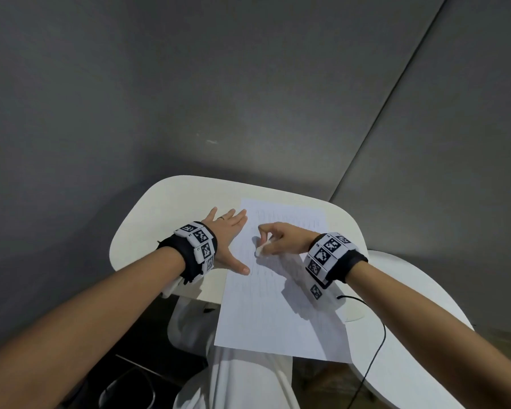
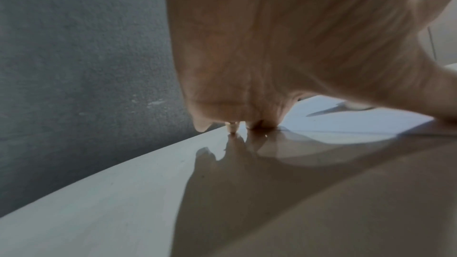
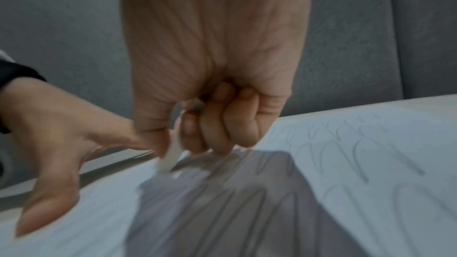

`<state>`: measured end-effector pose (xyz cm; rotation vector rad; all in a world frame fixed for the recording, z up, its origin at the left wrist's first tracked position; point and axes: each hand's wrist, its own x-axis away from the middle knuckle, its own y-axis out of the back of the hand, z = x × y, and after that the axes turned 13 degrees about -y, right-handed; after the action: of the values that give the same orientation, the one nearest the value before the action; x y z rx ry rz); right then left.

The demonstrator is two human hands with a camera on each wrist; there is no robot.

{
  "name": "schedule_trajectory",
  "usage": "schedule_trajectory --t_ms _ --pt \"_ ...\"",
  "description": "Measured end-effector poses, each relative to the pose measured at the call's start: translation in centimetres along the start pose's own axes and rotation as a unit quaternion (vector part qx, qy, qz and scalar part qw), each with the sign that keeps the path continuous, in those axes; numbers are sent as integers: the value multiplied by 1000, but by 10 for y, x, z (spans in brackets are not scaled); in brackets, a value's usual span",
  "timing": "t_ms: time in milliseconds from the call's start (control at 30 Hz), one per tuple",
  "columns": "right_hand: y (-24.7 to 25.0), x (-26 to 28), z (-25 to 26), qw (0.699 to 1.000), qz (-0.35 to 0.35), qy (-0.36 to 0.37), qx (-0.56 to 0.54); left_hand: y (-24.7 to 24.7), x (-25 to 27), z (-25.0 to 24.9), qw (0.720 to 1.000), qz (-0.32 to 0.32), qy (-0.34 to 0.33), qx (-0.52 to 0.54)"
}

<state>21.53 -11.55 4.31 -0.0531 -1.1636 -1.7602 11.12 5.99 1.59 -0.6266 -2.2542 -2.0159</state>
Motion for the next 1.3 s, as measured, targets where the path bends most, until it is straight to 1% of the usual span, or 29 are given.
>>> schedule_trajectory --t_ms 67,100,133,167,200,233,267,300,367,400,467,500,533,600,633,667,733,767,800,833,867,900,933,1033,1067,1100,1167,1200,1300 --pt "-2 -3 2 995 -104 2 -2 -1 0 2 1000 3 5 2" --pt "-3 -3 3 991 -133 0 -7 -3 0 3 1000 2 7 4" --pt "-4 -3 3 992 -123 -1 -8 -5 0 3 1000 -1 10 7" --pt "-4 -2 4 997 -81 0 -2 -5 1 4 1000 -3 11 10" --pt "-3 0 5 1000 -23 -3 5 -6 2 4 1000 -4 12 13" --pt "-2 1 6 1000 15 -9 8 -6 3 4 1000 -4 12 17" --pt "-1 0 7 1000 15 -13 4 -5 3 3 1000 -4 11 20" --pt "-1 -3 7 1000 -15 -13 -8 -5 3 3 1000 -5 10 22" --pt "-3 -6 9 995 -98 -3 -14 -4 3 4 1000 -3 9 24" --pt "-4 -6 10 995 -101 0 -9 -4 3 4 1000 -3 10 25" --pt "-6 -4 11 999 -37 4 17 -6 3 4 1000 -5 11 24" --pt "-5 -3 13 999 -18 2 28 -6 2 3 1000 -5 12 24" --pt "-4 -4 14 999 -28 -1 28 -6 2 3 1000 -5 12 24" --pt "-4 -8 16 994 -107 -10 6 -7 2 4 1000 -8 12 26" --pt "-6 -9 16 992 -128 -12 -3 -8 2 4 999 -11 11 28" --pt "-7 -8 16 993 -116 -11 -3 -8 3 5 999 -12 10 29" --pt "-8 -5 16 999 -27 -1 18 -8 3 5 999 -12 7 29" --pt "-8 -5 16 1000 -3 -2 28 -8 3 6 999 -11 7 29" --pt "-8 -5 16 999 -13 -5 30 -8 3 5 999 -10 8 29" --pt "-7 -8 16 999 -49 -9 20 -8 2 5 999 -11 9 29" --pt "-8 -11 17 995 -100 -12 11 -7 3 5 999 -11 11 28" --pt "-10 -12 18 991 -131 -16 3 -8 3 5 999 -11 13 31" --pt "-10 -12 19 992 -126 -17 -2 -8 3 5 999 -10 15 34" --pt "-12 -9 20 1000 5 -2 -6 -8 2 5 999 -9 15 41" --pt "-12 -8 21 1000 6 -2 -5 -8 2 5 999 -9 14 42" --pt "-12 -11 20 1000 -21 -6 -11 -8 2 5 999 -9 14 42" --pt "-14 -12 23 995 -101 -9 -23 -8 2 5 999 -7 14 38" --pt "-16 -12 24 994 -102 -10 -27 -8 1 6 999 -6 14 40" --pt "-18 -11 25 1000 -3 -3 -13 -7 1 6 999 -6 13 50"
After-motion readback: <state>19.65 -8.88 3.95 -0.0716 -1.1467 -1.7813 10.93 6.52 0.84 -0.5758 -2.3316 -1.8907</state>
